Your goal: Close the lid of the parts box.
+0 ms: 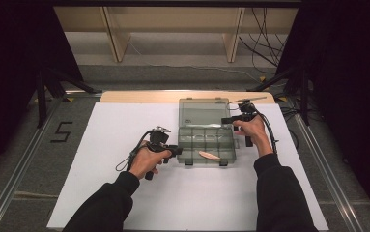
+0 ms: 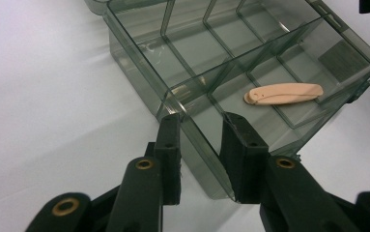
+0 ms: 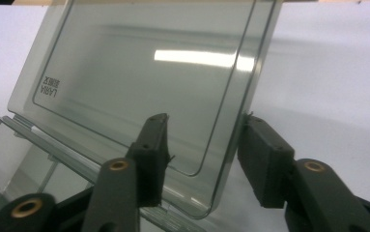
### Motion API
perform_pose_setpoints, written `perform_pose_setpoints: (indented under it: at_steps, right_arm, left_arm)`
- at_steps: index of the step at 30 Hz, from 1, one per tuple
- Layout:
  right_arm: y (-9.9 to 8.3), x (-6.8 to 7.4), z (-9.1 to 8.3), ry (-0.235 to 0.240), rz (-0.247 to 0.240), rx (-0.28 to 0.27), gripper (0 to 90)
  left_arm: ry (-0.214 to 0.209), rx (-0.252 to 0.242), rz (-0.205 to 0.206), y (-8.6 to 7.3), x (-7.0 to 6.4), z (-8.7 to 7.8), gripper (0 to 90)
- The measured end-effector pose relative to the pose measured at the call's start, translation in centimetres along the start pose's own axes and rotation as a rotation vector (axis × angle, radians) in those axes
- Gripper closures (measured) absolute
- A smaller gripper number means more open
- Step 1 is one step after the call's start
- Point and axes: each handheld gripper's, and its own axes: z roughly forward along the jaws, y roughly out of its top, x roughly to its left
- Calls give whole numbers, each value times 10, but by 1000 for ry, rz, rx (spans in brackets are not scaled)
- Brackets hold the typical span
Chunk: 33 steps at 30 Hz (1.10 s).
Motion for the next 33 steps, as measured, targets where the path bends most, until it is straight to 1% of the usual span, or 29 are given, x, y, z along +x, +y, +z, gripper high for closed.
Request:
perform_pose_setpoints:
  at_steps: [2, 3, 4, 6, 8, 9, 10, 11, 12, 13, 14, 15, 16, 17, 18, 19, 20, 21, 22, 23, 25, 26, 27, 28, 29, 30, 31, 32, 33]
  right_arm:
    - [0, 0, -2, 2, -8, -9, 595]
    - [0, 0, -3, -4, -1, -22, 609]
    - [0, 0, -2, 1, -7, -45, 622]
    - [1, 0, -7, -14, -11, -18, 647]
    - [0, 1, -9, 4, 9, -35, 672]
    - [-1, 1, -11, 1, 17, -31, 683]
    - [-1, 0, -10, 3, -4, -54, 693]
    - [-2, 1, -12, -5, 12, -52, 705]
    - [-3, 1, -13, 14, 14, -64, 717]
    - [-3, -2, -14, 12, -15, -72, 728]
    - [-3, 0, -15, 9, 7, -75, 736]
    - [-3, 0, -17, 1, 0, -66, 744]
    - [-4, 0, -18, -3, -4, -70, 751]
    - [-4, -1, -18, 11, -16, -78, 756]
    - [-4, -2, -17, 13, -45, -95, 761]
    - [-5, 0, -18, 10, -21, -105, 766]
    - [-5, -1, -18, 16, -43, -112, 771]
    - [-6, -1, -19, 16, -39, -112, 785]
    - [-6, -1, -19, 4, -42, -117, 816]
    - [-7, -2, -21, 9, -48, -125, 821]
    - [-9, -3, -21, 16, -41, -137, 827]
    - [-10, -3, -21, 17, -46, -145, 829]
    - [-11, -2, -21, 8, -44, -145, 830]
    - [-11, 0, -22, 11, -40, -148, 831]
    - [-12, 0, -22, 1, -49, -156, 832]
    - [-12, 0, -23, 0, -74, -162, 834]
    - [-13, 1, -24, -10, -82, -169, 835]
    - [-14, 2, -24, -5, -84, -175, 836]
    - [-15, 3, -25, -12, -89, -179, 836]
  left_arm:
    - [-4, 8, 10, 0, 0, -1, 692]
    - [-4, 3, 5, 0, 0, 0, 692]
    - [-4, 5, 6, 0, 0, -1, 691]
    - [-4, 5, 7, 0, 0, -1, 691]
    - [-4, 6, 8, 0, 0, -1, 692]
    - [-4, 6, 8, 0, 0, -1, 691]
    - [-4, 6, 8, 0, 0, -1, 691]
    - [-4, 6, 9, 0, 0, -1, 691]
    - [-4, 6, 9, 0, 0, -1, 691]
    - [-4, 6, 9, 0, 0, -1, 691]
    - [-4, 6, 8, 0, 0, -1, 691]
    - [-4, 6, 9, 0, 0, -1, 691]
    - [-4, 6, 9, 0, 0, -1, 691]
    - [-4, 5, 8, 0, 0, -1, 691]
    - [-4, 5, 9, 0, 0, -1, 691]
    - [-4, 5, 9, 0, 0, -1, 691]
    - [-1, -1, 3, 0, 0, 0, 691]
    - [0, 1, 2, 0, 0, 0, 690]
    - [0, 1, 3, 0, 0, 0, 690]
    - [-5, 8, 13, 0, 1, -1, 689]
    - [-4, 5, 9, 0, 0, -1, 690]
    - [-4, 1, 2, 0, 0, 0, 689]
    - [-4, 8, 11, 0, 0, -1, 689]
    - [0, -1, 1, 0, 0, 0, 689]
    - [-1, -1, 1, 0, 0, 0, 689]
    - [-3, 4, 7, 0, 0, -1, 690]
    - [-3, 6, 9, 0, 0, -1, 689]
    - [-3, 5, 8, 0, 0, -1, 689]
    - [-3, 5, 8, 0, 0, -1, 689]
